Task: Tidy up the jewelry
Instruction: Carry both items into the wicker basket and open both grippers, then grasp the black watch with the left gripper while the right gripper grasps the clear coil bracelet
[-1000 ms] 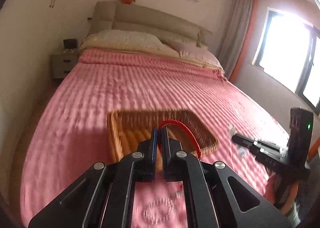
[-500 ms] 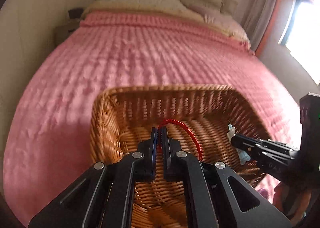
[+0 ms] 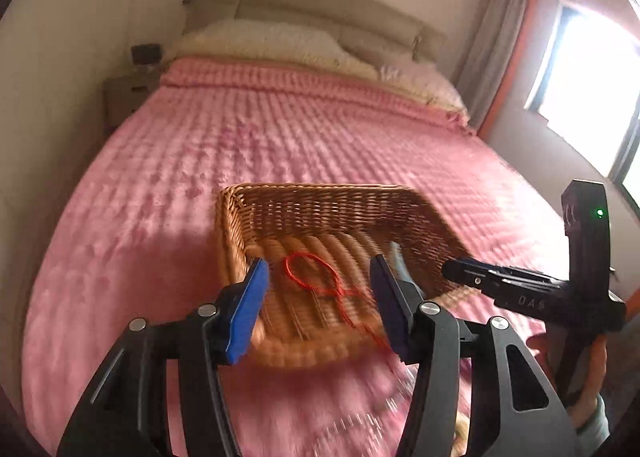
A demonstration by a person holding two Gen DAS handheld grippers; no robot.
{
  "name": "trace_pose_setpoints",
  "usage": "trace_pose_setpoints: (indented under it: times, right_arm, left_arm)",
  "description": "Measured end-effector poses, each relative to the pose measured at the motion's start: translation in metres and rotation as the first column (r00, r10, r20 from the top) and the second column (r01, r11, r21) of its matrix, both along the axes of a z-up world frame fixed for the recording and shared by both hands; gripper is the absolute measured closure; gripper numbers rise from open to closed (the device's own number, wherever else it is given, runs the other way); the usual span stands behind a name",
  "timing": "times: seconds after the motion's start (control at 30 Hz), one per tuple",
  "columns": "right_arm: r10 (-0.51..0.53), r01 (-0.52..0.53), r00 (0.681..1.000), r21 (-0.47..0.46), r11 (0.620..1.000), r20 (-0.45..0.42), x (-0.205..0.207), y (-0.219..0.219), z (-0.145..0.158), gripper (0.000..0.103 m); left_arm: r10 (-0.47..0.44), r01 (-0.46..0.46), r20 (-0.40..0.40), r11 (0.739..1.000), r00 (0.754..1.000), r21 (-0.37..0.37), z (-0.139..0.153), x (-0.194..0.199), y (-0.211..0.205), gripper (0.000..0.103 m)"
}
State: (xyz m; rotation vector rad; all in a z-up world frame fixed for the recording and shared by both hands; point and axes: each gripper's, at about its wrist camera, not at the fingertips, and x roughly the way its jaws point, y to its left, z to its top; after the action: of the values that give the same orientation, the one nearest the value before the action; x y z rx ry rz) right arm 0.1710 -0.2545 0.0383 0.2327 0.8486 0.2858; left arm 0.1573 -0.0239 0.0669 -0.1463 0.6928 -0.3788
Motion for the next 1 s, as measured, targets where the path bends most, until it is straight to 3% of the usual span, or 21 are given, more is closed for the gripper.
trace_pose_setpoints:
  times: [0.03,0.2,0.43,0.57,0.73,0.83,1.0]
  right_arm:
    - [-0.001,0.001,1.000,-0.006,1.000,0.026,-0.016,-0.001,0.007,0.052]
    - [0.015,-0.012,0.994,-0.027,1.000,0.105,-0.090,-0.007,0.021,0.051]
    - [-0.023,0.038,0.991,-0.107,0.994,0.135,-0.155,-0.018,0.001,0.051]
    - [-0.039,0.059,0.992,-0.173,0.983,0.118,-0.173,-0.022,-0.023,0.051]
    - [-0.072,0.080,0.996,-0.147,0.986,0.059,-0.174,-0.036,-0.057,0.053]
    - [-0.079,0.082,0.997,-0.145,0.986,0.026,-0.170,-0.039,-0.075,0.066]
    - [-0.086,0.086,0.996,-0.157,0.984,0.009,-0.164,-0.037,-0.088,0.069]
  left_arm:
    - [-0.006,0.006,0.012,1.000,1.000,-0.005,0.004,-0.014,0.003,0.051]
    - [-0.052,0.053,0.034,0.998,0.998,-0.023,0.004,-0.096,0.011,0.051]
    - [-0.097,0.098,-0.028,0.995,0.995,0.020,-0.040,-0.167,0.005,0.051]
    - [-0.100,0.103,-0.089,0.994,0.991,0.026,-0.067,-0.179,0.002,0.051]
    - [-0.081,0.083,-0.168,0.996,0.982,0.009,-0.095,-0.182,0.006,0.054]
    - [-0.073,0.075,-0.199,0.997,0.977,0.000,-0.105,-0.182,0.005,0.054]
    - [-0.062,0.068,-0.205,0.997,0.977,0.022,-0.114,-0.184,-0.001,0.057]
